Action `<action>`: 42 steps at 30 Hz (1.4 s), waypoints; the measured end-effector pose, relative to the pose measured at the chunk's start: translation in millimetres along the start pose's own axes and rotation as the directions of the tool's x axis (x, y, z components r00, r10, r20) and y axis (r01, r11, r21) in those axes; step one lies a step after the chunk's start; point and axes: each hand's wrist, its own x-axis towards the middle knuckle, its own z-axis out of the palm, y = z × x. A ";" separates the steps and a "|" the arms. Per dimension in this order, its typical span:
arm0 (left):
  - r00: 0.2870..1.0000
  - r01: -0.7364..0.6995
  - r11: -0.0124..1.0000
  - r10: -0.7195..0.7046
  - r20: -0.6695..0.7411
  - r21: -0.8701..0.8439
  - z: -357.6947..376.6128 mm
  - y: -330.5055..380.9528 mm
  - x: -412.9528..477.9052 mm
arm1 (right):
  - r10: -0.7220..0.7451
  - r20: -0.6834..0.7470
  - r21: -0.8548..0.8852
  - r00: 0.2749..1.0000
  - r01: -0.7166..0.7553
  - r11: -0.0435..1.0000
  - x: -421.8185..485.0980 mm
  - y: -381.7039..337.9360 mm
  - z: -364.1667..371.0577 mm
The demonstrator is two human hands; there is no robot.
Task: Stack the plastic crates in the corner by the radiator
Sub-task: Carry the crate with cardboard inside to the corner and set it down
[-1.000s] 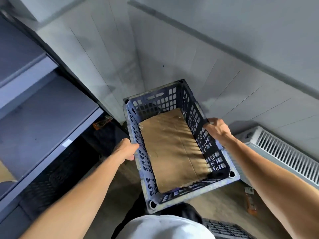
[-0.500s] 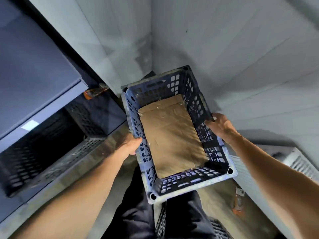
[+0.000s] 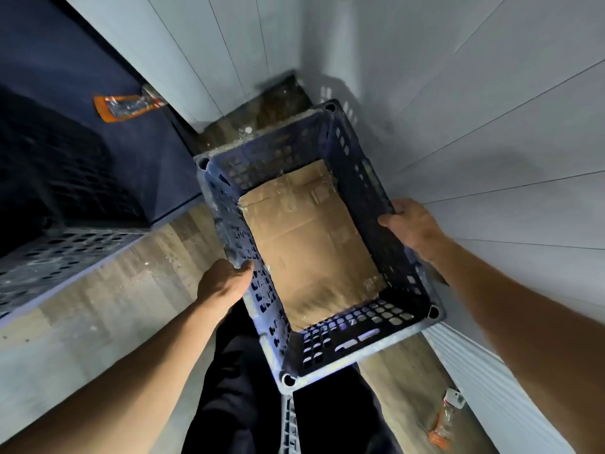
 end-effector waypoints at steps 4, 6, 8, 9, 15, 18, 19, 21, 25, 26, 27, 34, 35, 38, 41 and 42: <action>0.997 0.078 0.997 -0.078 0.021 -0.025 42.2 5.5 27.6 | -0.031 0.006 -0.021 1.000 0.031 0.999 40.5 13.8 16.7; 0.997 0.076 0.996 -0.075 0.014 -0.053 57.0 9.0 43.2 | -0.050 -0.001 -0.042 0.999 0.050 0.998 59.5 18.4 19.9; 0.996 0.073 0.995 -0.069 0.059 -0.069 68.6 15.8 53.7 | -0.060 -0.007 -0.056 0.998 0.060 0.997 77.9 22.6 21.8; 0.994 0.069 0.994 -0.062 0.090 -0.080 73.7 18.4 58.4 | -0.062 -0.003 -0.063 0.998 0.062 0.996 84.6 23.3 22.2; 0.954 0.081 0.968 -0.006 0.301 -0.237 96.9 33.0 75.0 | -0.054 0.037 -0.102 0.998 0.057 0.993 114.7 34.2 26.6; 0.939 0.083 0.968 0.004 0.343 -0.238 106.8 33.5 69.1 | -0.071 0.038 -0.126 0.997 0.075 0.989 117.4 48.0 33.3; 0.944 0.078 0.960 0.016 0.329 -0.270 107.6 34.8 65.6 | -0.080 0.042 -0.150 0.996 0.086 0.985 119.2 54.7 34.6; 0.953 0.087 0.937 0.020 0.303 -0.338 105.7 35.9 59.4 | -0.107 0.049 -0.197 0.993 0.115 0.974 123.5 67.7 35.5; 0.916 0.108 0.946 0.025 0.400 -0.307 98.8 36.3 52.7 | -0.094 0.042 -0.206 0.995 0.100 0.973 109.6 56.2 26.6; 0.917 0.105 0.946 0.027 0.398 -0.305 97.5 36.9 52.4 | -0.091 0.054 -0.195 0.994 0.100 0.976 111.1 59.3 27.0; 0.924 0.101 0.944 0.028 0.382 -0.313 95.1 37.4 52.3 | -0.082 0.069 -0.203 0.994 0.095 0.975 109.0 59.7 26.7; 0.979 -0.175 0.984 0.171 0.113 0.026 86.5 40.9 48.6 | 0.012 0.111 -0.364 0.994 0.029 0.931 64.0 76.0 54.4; 0.962 -0.257 0.962 0.246 0.117 0.092 83.5 44.4 45.3 | 0.030 0.125 -0.382 0.992 0.020 0.924 51.8 77.7 61.9; 0.886 -0.452 0.859 0.403 0.227 0.239 74.6 49.1 41.3 | 0.118 0.154 -0.300 0.981 -0.068 0.952 26.4 85.2 91.8; 0.816 -0.575 0.741 0.489 0.308 0.347 62.7 46.4 41.6 | 0.187 0.189 -0.116 0.964 -0.167 0.979 4.0 77.8 120.4; 0.802 -0.596 0.705 0.498 0.331 0.385 56.3 46.0 41.7 | 0.196 0.200 -0.056 0.960 -0.189 0.980 -2.2 76.8 131.6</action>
